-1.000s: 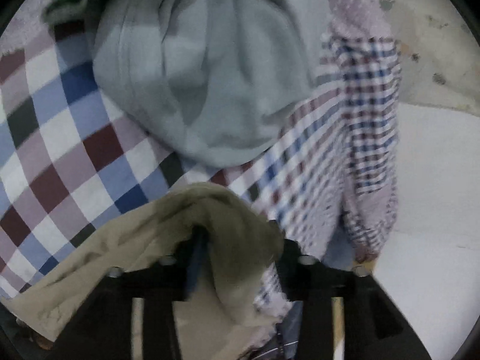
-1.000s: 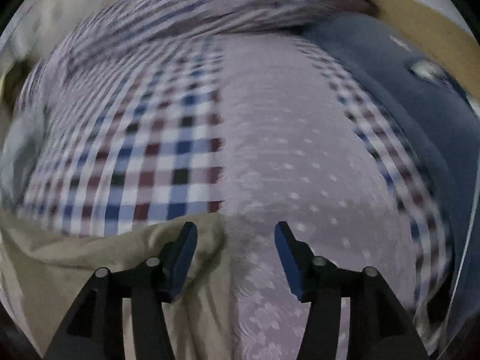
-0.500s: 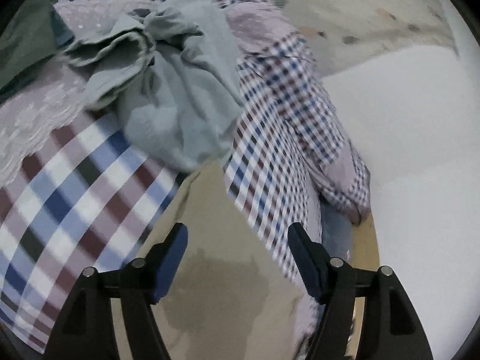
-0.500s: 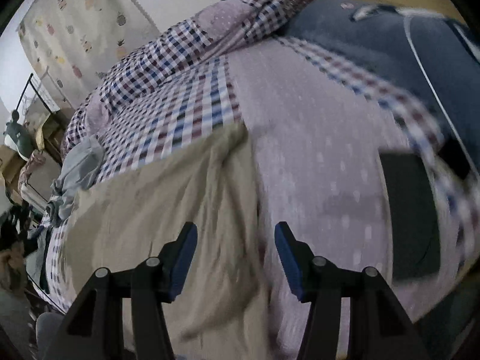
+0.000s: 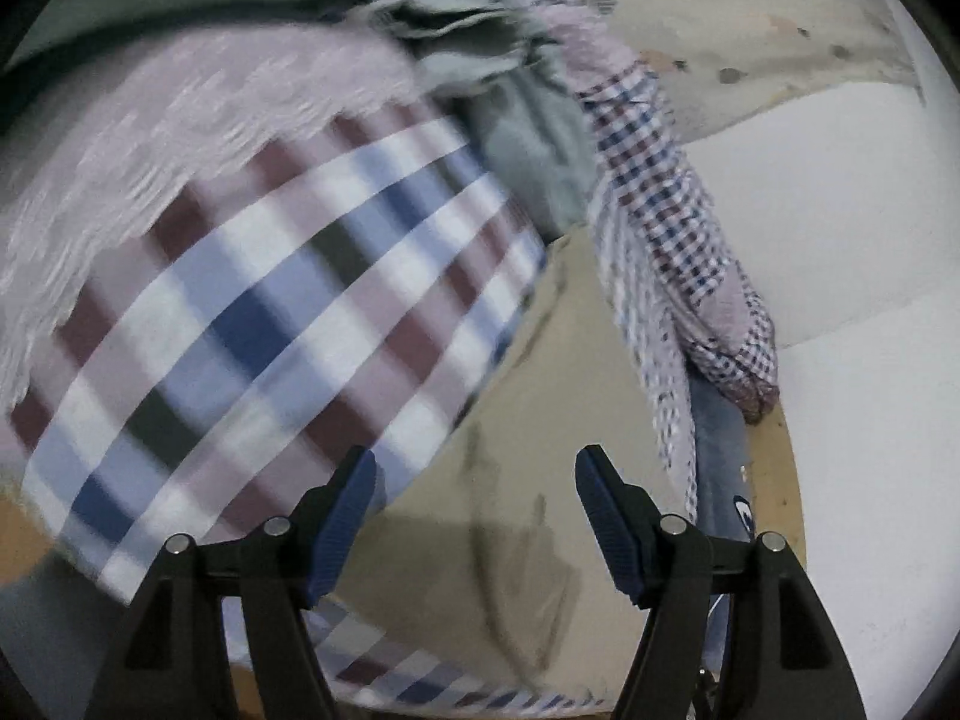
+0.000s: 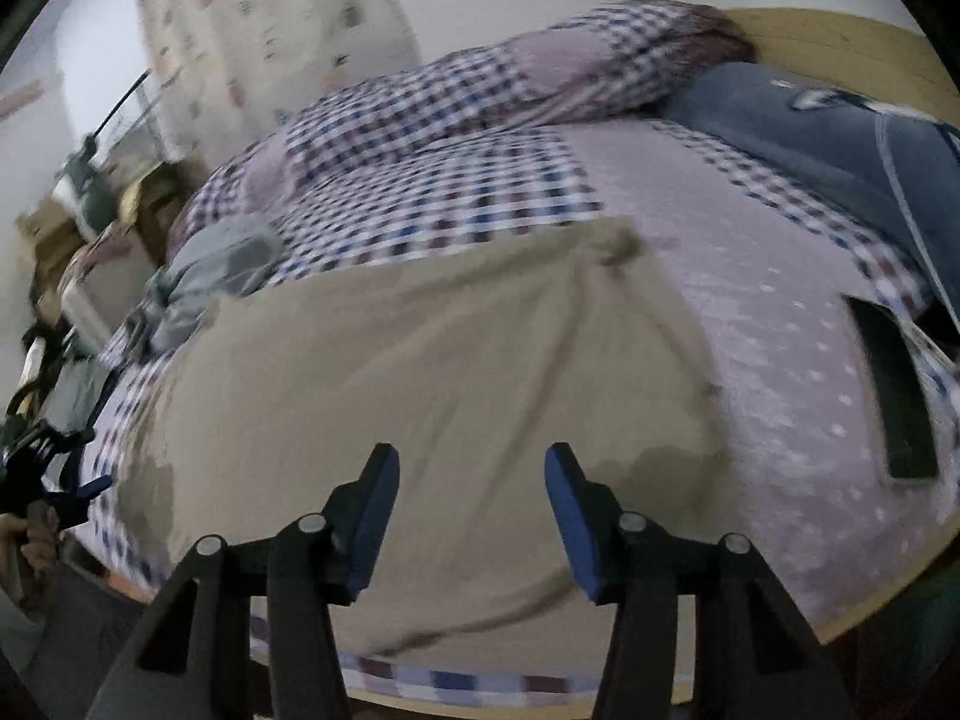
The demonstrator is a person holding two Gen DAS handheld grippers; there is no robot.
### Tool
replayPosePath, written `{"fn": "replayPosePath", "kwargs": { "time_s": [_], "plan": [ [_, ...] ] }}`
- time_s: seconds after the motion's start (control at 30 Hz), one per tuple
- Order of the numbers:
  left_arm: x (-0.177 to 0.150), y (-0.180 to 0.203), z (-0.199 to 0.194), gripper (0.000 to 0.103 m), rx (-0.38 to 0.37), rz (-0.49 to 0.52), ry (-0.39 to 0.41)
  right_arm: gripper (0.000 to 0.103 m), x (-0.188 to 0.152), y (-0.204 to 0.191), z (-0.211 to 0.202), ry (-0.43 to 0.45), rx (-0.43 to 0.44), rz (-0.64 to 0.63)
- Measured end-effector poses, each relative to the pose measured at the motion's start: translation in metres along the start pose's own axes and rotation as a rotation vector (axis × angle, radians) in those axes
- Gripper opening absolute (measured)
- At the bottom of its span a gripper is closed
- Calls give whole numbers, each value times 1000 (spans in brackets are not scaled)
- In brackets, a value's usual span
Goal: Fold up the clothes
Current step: 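Lay the khaki shirt flat on the sheet and open both grippers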
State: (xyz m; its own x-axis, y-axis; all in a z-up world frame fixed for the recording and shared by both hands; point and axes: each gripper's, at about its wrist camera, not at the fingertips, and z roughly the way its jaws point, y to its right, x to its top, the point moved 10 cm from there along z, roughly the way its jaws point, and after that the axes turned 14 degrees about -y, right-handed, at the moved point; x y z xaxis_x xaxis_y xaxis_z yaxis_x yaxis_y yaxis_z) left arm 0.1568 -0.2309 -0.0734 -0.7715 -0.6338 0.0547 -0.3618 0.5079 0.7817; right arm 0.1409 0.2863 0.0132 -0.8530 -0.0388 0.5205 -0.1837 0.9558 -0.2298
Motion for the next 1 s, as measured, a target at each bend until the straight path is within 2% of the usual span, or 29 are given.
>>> {"fn": "replayPosePath", "kwargs": {
  "time_s": [0.13,0.23,0.4,0.5,0.67,0.7,0.77,0.8,0.87,0.93,1.0],
  "plan": [
    [-13,-13,10,73,50,18,-35,54,2,-43,6,14,48,-78],
    [-27,-26,21,72,59,3,-84,54,2,-73,8,25,95,-134],
    [-34,-33,25,72,41,13,-71,55,0,-110,17,22,139,-199],
    [-31,-36,27,72,-6,-9,-63,56,-1,-132,22,22,154,-227],
    [-32,-39,31,69,-54,-20,-76,57,-13,-175,32,14,140,-336],
    [-33,-39,31,66,-58,-19,-82,57,-17,-187,35,11,135,-368],
    [-35,-41,34,51,-47,-22,-88,57,-25,-208,42,5,132,-420],
    [-36,-46,33,47,-40,-33,-89,57,-28,-218,45,3,130,-444],
    [-36,-52,32,23,-43,-57,-91,57,-38,-242,52,0,122,-512],
    [-38,-57,32,9,-59,-71,-104,57,-49,-266,59,2,110,-591],
    [-40,-54,33,5,-69,-55,-108,57,-61,-289,66,12,88,-675]
  ]
}}
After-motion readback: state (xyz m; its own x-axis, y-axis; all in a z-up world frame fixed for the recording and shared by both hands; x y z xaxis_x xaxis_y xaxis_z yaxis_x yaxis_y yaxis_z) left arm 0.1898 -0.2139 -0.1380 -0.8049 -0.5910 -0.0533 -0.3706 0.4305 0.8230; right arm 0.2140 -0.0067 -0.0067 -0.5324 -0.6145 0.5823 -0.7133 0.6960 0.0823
